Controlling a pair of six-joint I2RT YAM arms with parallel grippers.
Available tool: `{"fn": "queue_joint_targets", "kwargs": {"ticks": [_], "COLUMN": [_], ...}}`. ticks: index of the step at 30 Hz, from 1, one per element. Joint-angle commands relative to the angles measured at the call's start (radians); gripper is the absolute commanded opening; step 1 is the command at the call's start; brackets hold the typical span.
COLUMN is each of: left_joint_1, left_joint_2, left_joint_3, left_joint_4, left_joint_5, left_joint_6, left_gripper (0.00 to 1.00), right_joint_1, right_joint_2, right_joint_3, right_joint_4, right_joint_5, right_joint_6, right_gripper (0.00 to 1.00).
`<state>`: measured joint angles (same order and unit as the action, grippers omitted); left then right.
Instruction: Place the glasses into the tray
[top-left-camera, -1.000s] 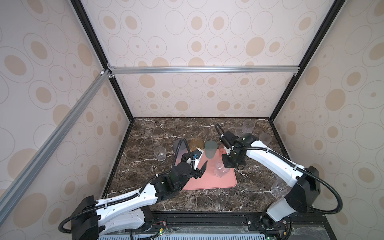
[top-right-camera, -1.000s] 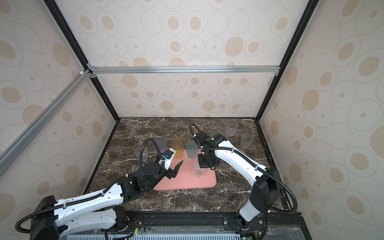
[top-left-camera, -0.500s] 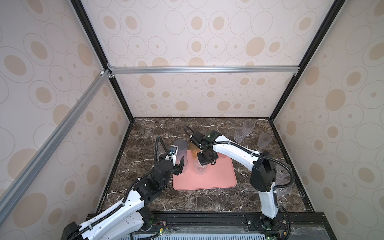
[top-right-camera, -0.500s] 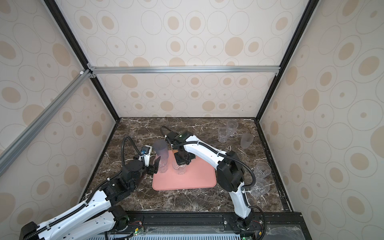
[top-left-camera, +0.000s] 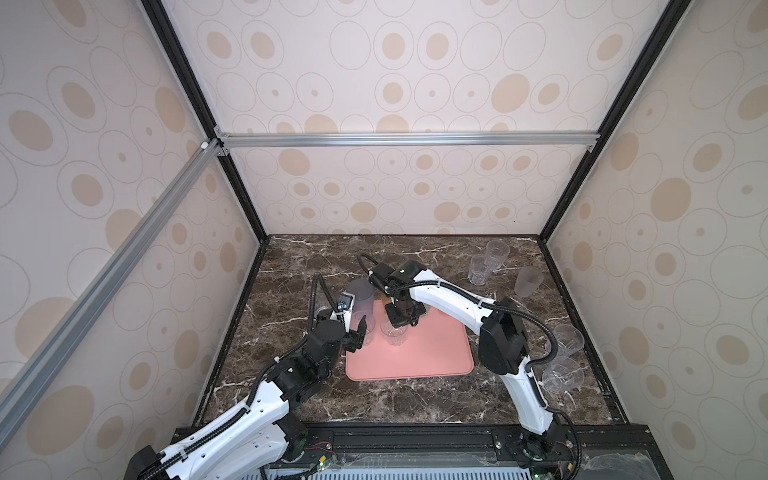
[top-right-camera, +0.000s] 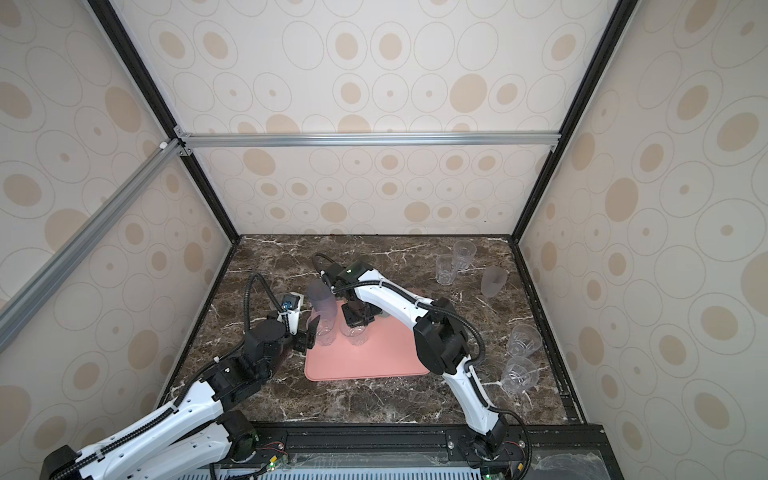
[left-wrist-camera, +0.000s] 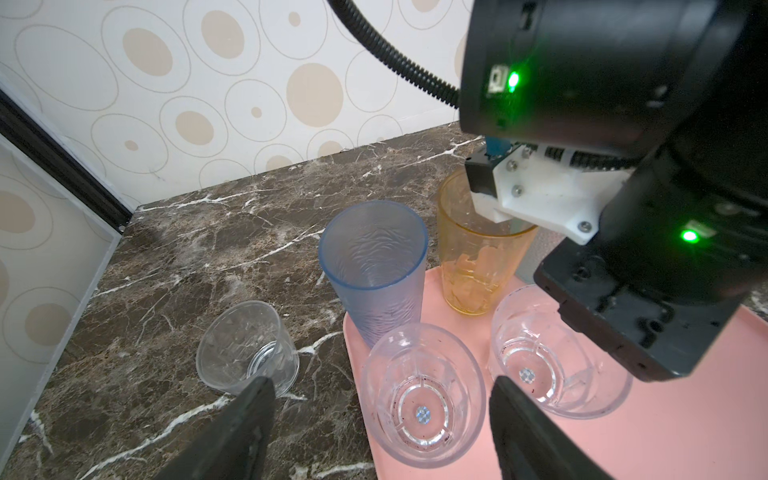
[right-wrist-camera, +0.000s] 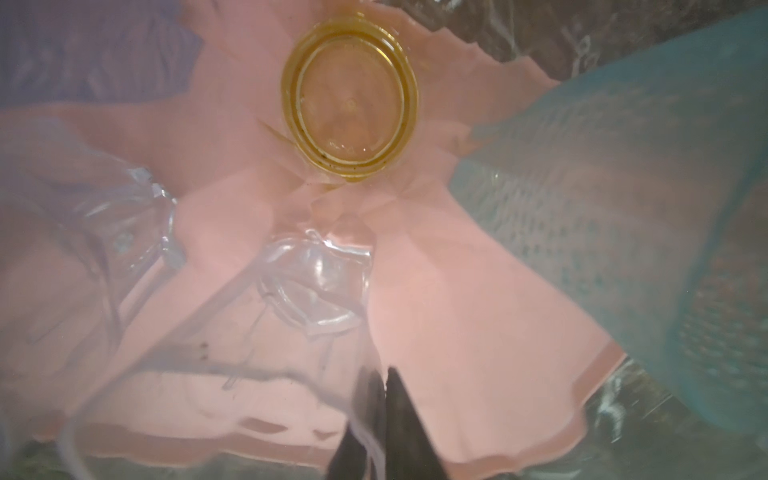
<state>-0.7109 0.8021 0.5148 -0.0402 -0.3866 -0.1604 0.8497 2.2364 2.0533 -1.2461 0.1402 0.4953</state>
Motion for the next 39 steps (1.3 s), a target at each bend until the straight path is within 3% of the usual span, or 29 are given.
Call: {"fn": "queue_joint_targets", "kwargs": {"ticks": [1,8,27,39], "left_joint_1": [0.015,0.024,0.024,0.025], "left_joint_2": [0.000,0.006,0.019,0.042], "left_joint_3": [0.005,0.004,0.005,0.092], "left_joint_4": [0.005,0.010,0.010,-0.003], "left_joint_5": [0.009,0.025,0.031,-0.037], "left_joint_6": [0.002,0.000,-0.007,-0.053], "left_gripper": [0.81,0.81,0.80,0.81], "right_joint_1": [-0.001,-0.009,-0.005,-0.003], "right_joint_2": [0.026,0.029,-0.060,-0.295], "right_joint_3": [0.036,0.015,-0.030,-0.153], "right_joint_4": [-0.035,-0.027,-0.004,-0.010], "right_joint_5": [0.025,0.036,0.033,0.098], "right_joint_6": [-0.004,-0.005,0.010,0.021], "right_gripper": [0.02,0.03,0.32,0.38]}}
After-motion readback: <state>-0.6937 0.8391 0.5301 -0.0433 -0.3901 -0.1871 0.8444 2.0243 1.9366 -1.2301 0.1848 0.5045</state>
